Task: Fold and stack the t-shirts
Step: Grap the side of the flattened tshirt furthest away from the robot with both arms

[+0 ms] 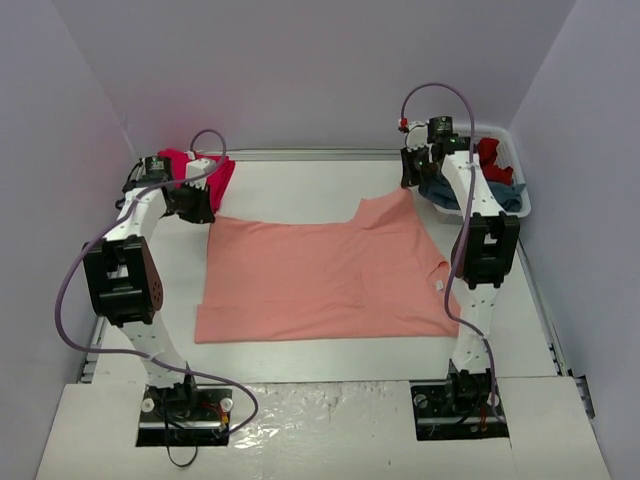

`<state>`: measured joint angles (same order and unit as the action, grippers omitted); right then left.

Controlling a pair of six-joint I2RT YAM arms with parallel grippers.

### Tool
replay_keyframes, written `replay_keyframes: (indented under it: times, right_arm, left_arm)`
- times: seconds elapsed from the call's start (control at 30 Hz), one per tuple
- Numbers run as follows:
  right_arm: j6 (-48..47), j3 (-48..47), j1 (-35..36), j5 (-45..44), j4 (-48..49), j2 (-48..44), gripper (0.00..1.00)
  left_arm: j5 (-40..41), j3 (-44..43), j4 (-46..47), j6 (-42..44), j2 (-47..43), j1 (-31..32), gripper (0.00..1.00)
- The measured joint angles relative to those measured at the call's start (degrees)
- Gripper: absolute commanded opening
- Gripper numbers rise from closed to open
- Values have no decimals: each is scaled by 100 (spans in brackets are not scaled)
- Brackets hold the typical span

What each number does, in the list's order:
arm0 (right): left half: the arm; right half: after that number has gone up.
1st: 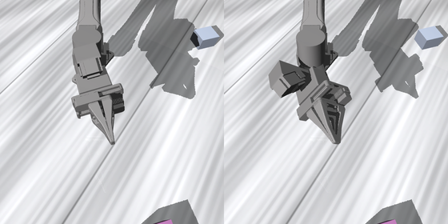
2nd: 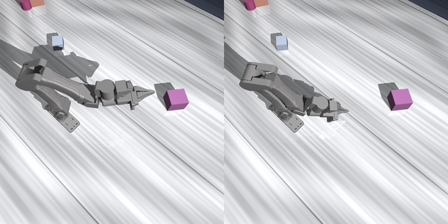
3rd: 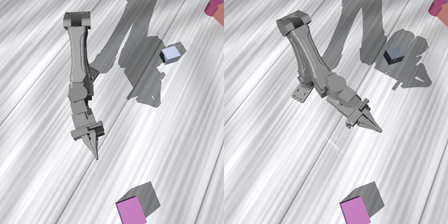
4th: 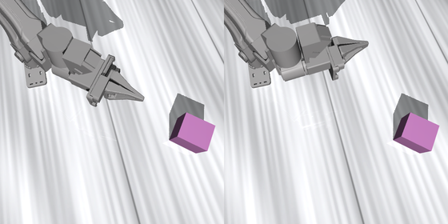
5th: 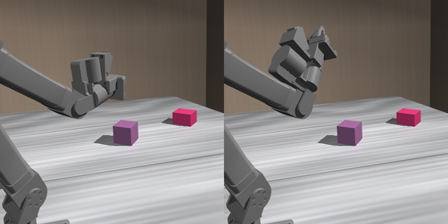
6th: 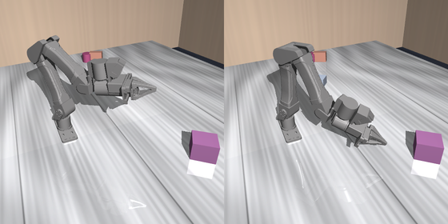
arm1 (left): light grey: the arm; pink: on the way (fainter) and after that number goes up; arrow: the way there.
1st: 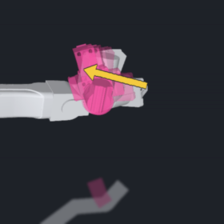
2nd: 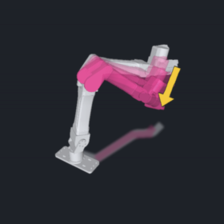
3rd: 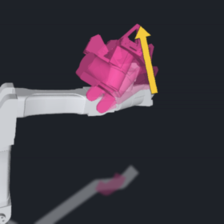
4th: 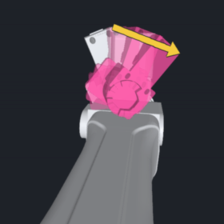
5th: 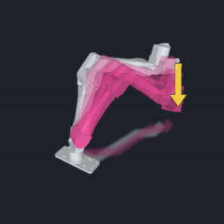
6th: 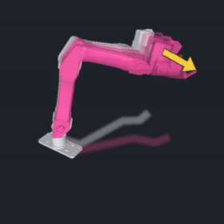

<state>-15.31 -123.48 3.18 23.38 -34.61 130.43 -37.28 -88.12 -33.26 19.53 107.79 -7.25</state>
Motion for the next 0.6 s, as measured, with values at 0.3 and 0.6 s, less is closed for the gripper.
replay_keyframes:
  times: [0.3,0.6]
  right_arm:
    - [-22,678,-52,48,-66,-732,0]
    - [-111,1475,-52,98,-166,-1523,0]
  left_arm:
    - [-490,177,-144,74,-369,-203,2]
    - [-815,289,-411,258,-654,-315,2]
